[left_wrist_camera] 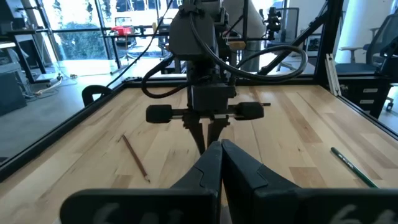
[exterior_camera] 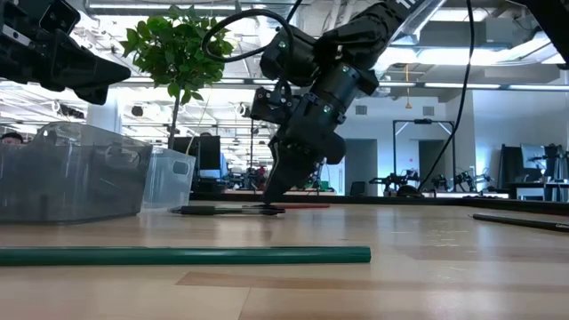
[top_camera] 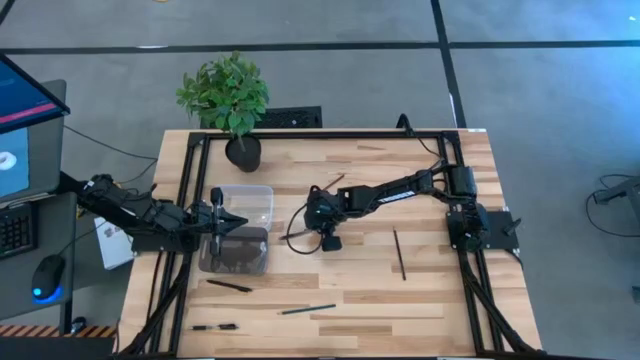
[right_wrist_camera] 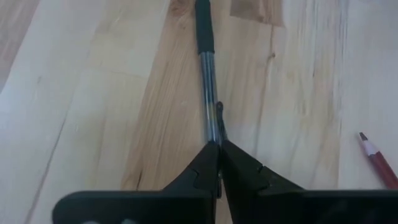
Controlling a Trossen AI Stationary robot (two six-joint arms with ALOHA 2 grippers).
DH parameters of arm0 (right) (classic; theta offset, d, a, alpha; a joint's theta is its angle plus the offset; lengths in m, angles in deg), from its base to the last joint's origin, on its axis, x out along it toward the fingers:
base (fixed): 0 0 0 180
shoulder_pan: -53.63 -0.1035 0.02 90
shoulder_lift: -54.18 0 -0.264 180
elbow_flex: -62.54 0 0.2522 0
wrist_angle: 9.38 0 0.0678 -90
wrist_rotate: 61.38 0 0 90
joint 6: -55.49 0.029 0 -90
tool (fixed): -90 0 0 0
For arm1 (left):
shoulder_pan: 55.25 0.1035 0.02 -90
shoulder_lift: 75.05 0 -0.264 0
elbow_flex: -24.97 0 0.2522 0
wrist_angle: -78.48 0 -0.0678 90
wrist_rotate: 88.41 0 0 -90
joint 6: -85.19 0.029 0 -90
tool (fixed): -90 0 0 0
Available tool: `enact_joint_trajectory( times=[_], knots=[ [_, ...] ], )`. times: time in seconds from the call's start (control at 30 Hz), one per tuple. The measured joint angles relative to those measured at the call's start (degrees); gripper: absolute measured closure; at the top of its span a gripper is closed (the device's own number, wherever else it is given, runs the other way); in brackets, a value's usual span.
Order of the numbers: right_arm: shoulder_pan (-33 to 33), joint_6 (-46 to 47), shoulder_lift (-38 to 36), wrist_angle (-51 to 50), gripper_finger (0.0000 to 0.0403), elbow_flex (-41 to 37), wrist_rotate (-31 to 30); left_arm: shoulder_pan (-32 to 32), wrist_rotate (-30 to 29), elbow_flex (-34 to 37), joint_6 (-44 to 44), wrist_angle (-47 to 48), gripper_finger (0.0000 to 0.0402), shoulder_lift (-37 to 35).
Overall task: Sort pens & pencils
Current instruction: Put the top center black pen into the black bin
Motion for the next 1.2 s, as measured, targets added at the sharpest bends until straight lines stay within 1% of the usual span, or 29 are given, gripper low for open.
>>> enact_joint_trajectory(
  times=[0.23, 0.4, 0.93, 1.03, 1.2],
  knots=[
    [0.0, 0.1, 0.3, -1.4, 0.0373, 0.1, 0.2, 0.0, 0.0, 0.0, 0.0, 0.0, 0.0401, 0.0],
    [0.0, 3.2, 0.3, -1.4, 0.0369, 0.1, 0.2, 0.0, 0.0, 0.0, 0.0, 0.0, 0.0401, 0.0],
    [0.0, 3.0, 0.5, -1.9, 0.0291, 0.1, 0.2, 0.0, 0.0, 0.0, 0.0, 0.0, 0.0401, 0.0],
    [-0.1, 3.2, 2.0, -0.4, 0.0277, 0.3, 0.2, 0.0, 0.0, 0.0, 0.0, 0.0, 0.0401, 0.0],
    [-0.1, 4.9, 4.0, -1.2, 0.0257, 0.5, 0.4, 0.0, 0.0, 0.0, 0.0, 0.0, 0.0401, 0.0]
  ],
)
